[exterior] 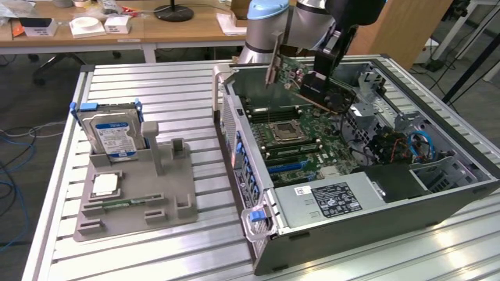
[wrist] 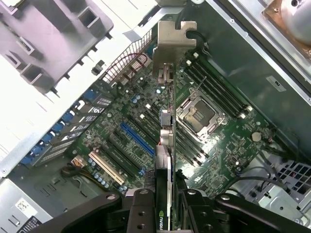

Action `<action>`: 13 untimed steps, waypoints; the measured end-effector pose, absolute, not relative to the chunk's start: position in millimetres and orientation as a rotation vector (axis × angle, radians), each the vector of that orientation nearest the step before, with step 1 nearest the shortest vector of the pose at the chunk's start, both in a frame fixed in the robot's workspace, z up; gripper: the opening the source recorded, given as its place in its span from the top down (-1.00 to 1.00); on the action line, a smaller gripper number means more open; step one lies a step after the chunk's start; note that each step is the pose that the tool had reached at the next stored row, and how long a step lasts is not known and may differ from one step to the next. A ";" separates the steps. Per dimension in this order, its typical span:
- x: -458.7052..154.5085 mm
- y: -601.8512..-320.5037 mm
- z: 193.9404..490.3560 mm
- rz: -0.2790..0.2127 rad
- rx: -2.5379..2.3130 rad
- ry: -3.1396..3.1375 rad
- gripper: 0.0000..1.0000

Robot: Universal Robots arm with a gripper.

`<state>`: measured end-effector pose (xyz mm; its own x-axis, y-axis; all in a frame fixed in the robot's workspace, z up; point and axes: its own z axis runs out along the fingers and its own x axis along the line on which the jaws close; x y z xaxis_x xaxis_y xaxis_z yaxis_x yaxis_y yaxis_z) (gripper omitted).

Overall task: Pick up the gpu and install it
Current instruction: 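Insert the gpu into the slot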

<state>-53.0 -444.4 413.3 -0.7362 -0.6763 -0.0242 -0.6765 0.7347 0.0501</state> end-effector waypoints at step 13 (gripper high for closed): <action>-53.0 -444.2 413.3 0.087 -1.272 2.869 0.48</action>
